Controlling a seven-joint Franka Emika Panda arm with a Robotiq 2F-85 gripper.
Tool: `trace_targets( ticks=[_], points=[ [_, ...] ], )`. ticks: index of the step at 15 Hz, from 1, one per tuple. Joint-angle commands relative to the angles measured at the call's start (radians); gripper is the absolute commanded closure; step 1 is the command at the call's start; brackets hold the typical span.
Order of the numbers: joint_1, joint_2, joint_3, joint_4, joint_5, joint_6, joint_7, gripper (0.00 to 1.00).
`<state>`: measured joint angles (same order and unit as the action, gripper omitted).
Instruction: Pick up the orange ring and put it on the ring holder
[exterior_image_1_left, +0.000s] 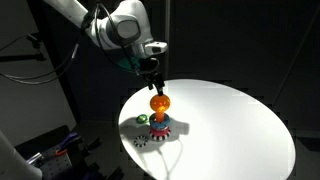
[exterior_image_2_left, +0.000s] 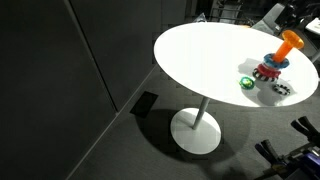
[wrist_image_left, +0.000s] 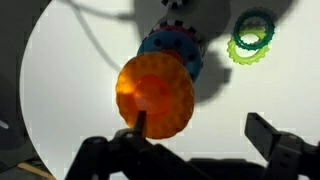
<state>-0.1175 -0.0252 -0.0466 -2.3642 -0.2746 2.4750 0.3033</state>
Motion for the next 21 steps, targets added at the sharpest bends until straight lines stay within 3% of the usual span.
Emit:
trace_targets(
  ticks=[1,10,21],
  points=[
    [0.01,-0.016,-0.014,-0.015,0.066,0.018,-0.059,0.0],
    [0.011,-0.01,-0.017,-0.037,0.195,0.036,-0.171,0.0],
    [0.009,-0.009,-0.024,-0.038,0.248,0.048,-0.229,0.0]
  ],
)
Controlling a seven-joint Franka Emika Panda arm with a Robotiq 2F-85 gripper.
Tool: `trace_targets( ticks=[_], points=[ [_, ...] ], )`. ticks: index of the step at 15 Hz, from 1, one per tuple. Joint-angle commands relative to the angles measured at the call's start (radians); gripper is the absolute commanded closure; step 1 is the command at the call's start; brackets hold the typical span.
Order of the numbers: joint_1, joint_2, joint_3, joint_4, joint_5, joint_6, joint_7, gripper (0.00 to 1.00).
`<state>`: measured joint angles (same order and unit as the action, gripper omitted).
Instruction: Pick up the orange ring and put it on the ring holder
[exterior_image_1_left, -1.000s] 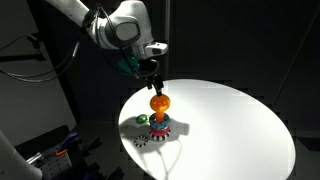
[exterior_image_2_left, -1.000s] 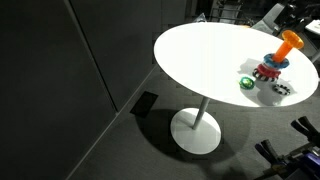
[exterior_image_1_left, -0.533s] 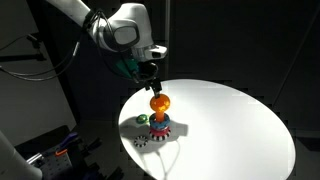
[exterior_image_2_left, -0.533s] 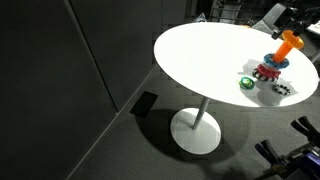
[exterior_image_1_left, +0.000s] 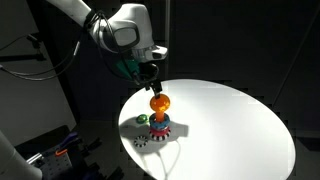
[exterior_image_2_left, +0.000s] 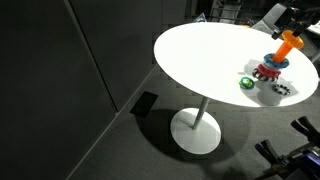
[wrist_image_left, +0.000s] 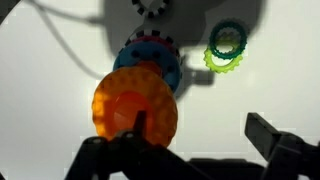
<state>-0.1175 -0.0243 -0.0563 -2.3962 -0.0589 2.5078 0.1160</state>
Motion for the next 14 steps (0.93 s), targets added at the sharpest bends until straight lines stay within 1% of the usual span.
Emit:
trace_targets(
  ticks=[1,14],
  points=[
    [0.009,-0.012,-0.015,-0.006,0.037,0.017,-0.045,0.0],
    [0.014,0.0,-0.013,0.003,0.102,0.052,-0.078,0.0]
  ],
)
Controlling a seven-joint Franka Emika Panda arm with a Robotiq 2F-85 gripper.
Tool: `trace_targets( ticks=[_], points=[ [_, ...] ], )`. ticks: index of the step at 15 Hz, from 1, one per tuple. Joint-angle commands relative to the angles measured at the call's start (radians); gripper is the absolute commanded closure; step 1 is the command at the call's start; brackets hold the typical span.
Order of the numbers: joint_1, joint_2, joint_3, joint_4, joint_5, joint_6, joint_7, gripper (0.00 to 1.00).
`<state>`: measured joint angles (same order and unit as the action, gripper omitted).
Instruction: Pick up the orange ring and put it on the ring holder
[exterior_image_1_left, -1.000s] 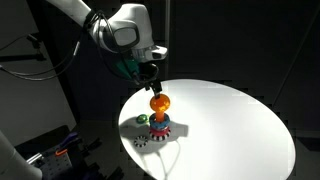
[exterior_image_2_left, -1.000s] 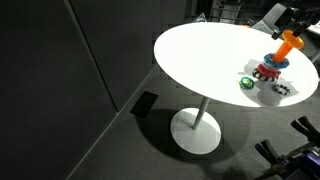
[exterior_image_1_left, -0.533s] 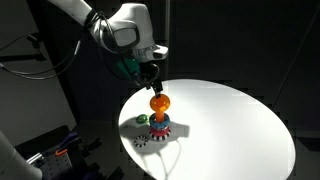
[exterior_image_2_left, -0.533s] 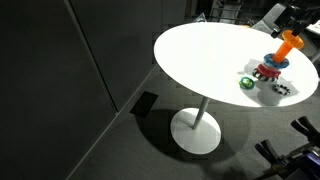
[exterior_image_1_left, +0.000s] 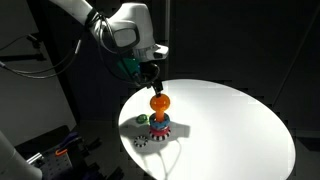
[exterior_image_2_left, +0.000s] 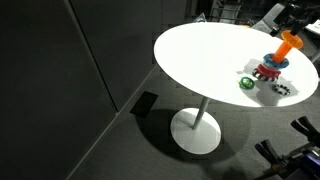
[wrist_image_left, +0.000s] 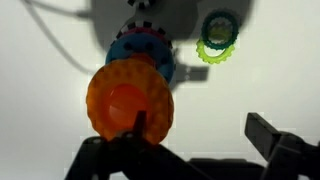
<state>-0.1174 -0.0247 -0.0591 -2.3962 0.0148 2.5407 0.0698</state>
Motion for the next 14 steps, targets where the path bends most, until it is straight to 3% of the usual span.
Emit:
trace_targets(
  ticks=[1,14],
  points=[
    [0.014,0.005,-0.009,0.003,0.028,0.025,-0.03,0.0],
    [0.023,0.05,-0.01,0.02,0.016,0.054,-0.013,0.0]
  ],
)
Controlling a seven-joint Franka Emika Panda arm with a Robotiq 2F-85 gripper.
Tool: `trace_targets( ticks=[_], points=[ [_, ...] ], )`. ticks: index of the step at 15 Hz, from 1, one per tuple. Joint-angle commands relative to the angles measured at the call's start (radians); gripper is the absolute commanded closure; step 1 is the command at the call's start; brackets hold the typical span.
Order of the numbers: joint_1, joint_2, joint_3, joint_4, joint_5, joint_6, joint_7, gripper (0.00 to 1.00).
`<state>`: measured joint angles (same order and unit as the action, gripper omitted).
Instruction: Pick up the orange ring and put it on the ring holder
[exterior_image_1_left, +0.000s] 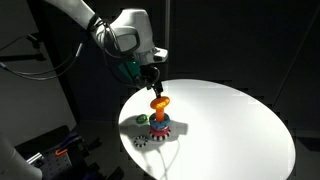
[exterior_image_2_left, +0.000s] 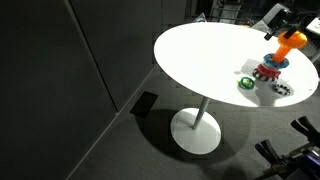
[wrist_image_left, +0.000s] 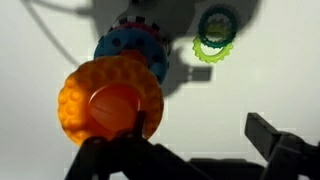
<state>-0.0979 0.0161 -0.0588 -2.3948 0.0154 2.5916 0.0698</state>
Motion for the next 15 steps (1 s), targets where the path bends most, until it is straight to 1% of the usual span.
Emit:
trace_targets(
  ticks=[1,8,13,15],
  points=[
    [0.002,0.01,-0.013,0.02,0.013,0.002,-0.011,0.0],
    [-0.007,0.0,-0.035,0.03,0.011,-0.011,-0.013,0.0],
    [-0.007,-0.02,-0.038,0.03,0.022,-0.019,-0.026,0.0],
    [-0.008,-0.034,-0.04,0.03,0.009,-0.025,-0.017,0.0]
  ],
)
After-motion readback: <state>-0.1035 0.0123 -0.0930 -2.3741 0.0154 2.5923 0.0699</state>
